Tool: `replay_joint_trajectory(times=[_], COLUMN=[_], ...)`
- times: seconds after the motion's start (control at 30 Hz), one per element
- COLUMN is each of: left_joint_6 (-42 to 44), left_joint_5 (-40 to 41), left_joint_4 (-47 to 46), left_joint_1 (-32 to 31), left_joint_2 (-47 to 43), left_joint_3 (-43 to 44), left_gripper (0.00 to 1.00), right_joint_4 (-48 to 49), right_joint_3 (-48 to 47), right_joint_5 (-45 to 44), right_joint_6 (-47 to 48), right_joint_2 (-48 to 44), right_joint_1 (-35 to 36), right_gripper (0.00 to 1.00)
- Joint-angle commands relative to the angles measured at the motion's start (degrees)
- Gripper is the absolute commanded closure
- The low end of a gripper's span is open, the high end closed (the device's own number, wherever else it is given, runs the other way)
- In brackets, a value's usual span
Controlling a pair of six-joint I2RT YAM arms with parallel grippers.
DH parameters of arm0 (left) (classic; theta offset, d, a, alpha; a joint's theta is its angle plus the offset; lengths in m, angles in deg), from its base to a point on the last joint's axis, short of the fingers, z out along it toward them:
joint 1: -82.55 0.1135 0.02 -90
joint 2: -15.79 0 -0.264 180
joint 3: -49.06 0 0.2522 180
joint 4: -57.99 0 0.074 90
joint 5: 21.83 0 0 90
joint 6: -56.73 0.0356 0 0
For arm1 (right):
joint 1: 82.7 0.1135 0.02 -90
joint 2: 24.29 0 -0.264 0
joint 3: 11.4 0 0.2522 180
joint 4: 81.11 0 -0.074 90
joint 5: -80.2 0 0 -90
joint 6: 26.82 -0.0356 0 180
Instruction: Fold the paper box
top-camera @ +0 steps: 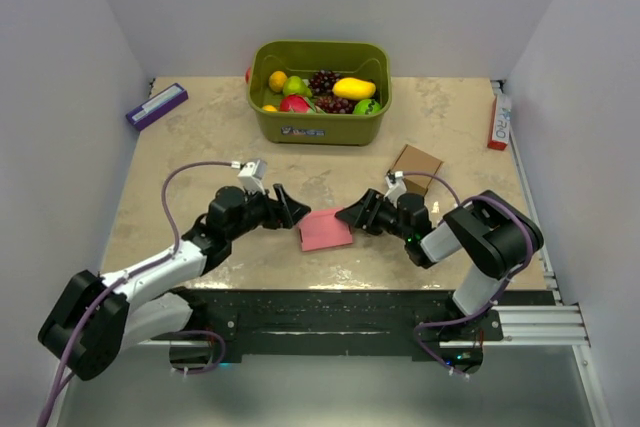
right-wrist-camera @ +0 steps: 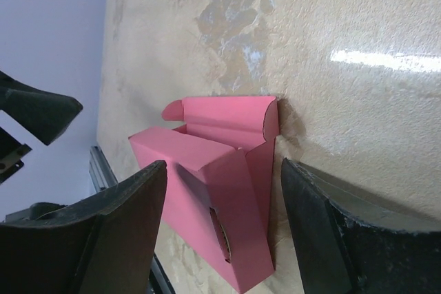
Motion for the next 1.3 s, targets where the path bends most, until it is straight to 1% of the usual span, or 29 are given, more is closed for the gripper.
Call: replay_joint_trajectory(times=[0.0,0.13,0.27,0.33,0.37,0.43,0.47,0.57,0.63,0.77,0.8,0.83,0.87,0.9,0.93,1.03,1.1,1.13,1.2,1.23,1.27], left_joint_6=[-3.71,-3.9,-3.02,-2.75,-2.93,-3.28,-3.37,-2.75,-1.79,-0.56,-0.21,-0.03,0.06,-0.03,-0.11,-0.12,0.23,0.5,1.37,1.99,2.43], left_joint_5=[-2.3,-2.23,-2.75,-3.8,-4.76,-6.0,-6.79,-7.5,-7.59,-8.2,-8.38,-8.46,-8.64,-9.08,-9.34,-9.61,-8.91,-8.64,-7.33,-6.89,-6.1], left_joint_4=[-2.5,-2.76,-4.34,-8.27,-9.87,-14.68,-15.93,-17.79,-17.88,-19.02,-19.2,-19.72,-20.07,-20.51,-21.65,-21.92,-20.79,-19.91,-15.97,-14.64,-13.41], left_joint_1=[-0.07,0.01,0.01,0.01,-0.07,0.01,-0.07,-0.07,-0.08,-0.16,-0.16,-0.16,-0.16,-0.16,-0.16,-0.16,-0.16,-0.16,-0.07,-0.07,-0.07], left_joint_2=[-1.28,0.12,2.66,5.65,6.7,9.69,10.57,13.13,13.92,14.98,15.32,15.5,15.68,16.11,16.29,15.86,14.11,13.4,11.21,10.5,8.84], left_joint_3=[-5.93,-7.43,-7.87,-8.57,-9.27,-9.8,-9.89,-9.28,-8.31,-7.17,-7.16,-7.16,-7.25,-7.43,-7.52,-7.87,-7.87,-7.69,-6.82,-6.47,-6.11], left_gripper=[0.16,0.16,0.16,0.19,0.23,0.27,0.33,0.4,0.42,0.47,0.47,0.47,0.47,0.47,0.48,0.48,0.45,0.41,0.37,0.32,0.3], right_joint_4=[-9.38,-8.15,-3.94,-3.23,-2.53,-1.74,-0.77,0.37,1.77,5.03,5.73,7.22,10.19,11.7,13.54,24.33,28.05,30.33,31.4,31.84,31.76], right_joint_3=[2.89,3.15,3.32,2.97,2.89,2.97,3.06,3.15,2.89,3.24,3.67,4.02,4.38,4.81,5.08,6.13,7.28,7.45,7.89,8.07,8.51], right_joint_5=[1.01,2.24,3.73,4.7,5.05,6.02,6.2,7.25,8.39,10.59,11.03,11.38,11.73,12.43,12.87,13.84,13.76,13.84,13.67,13.32,13.06], right_joint_6=[3.56,4.36,3.83,3.92,3.83,3.92,3.92,4.27,4.53,4.36,4.27,3.4,2.87,2.17,0.6,-2.66,-3.9,-4.86,-5.22,-5.31,-5.31], right_joint_2=[1.35,2.13,4.59,5.47,5.74,6.88,7.14,7.76,7.93,7.67,7.41,7.5,7.93,8.46,8.99,12.23,14.52,15.14,15.76,15.76,15.58], right_joint_1=[0.43,0.35,0.35,0.35,0.35,0.43,0.35,0.35,0.35,0.35,0.35,0.35,0.35,0.35,0.35,0.35,0.35,0.43,0.35,0.35,0.26], right_gripper=[0.27,0.26,0.28,0.3,0.31,0.32,0.32,0.34,0.36,0.46,0.48,0.52,0.54,0.6,0.63,0.73,0.8,0.81,0.85,0.86,0.88])
